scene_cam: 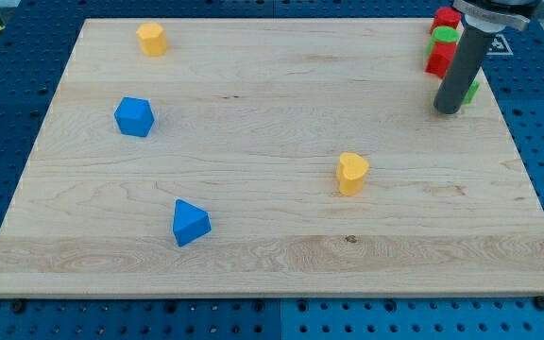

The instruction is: Move the yellow heart below to the green star

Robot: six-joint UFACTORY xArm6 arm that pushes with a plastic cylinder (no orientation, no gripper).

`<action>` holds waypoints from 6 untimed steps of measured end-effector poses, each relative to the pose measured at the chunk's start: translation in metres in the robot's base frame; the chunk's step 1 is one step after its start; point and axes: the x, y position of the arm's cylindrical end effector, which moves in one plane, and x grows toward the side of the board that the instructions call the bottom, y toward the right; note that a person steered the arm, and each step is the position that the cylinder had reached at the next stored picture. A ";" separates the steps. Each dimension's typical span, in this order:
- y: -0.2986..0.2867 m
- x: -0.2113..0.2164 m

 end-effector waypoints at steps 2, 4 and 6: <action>0.000 -0.012; -0.008 0.007; -0.048 0.023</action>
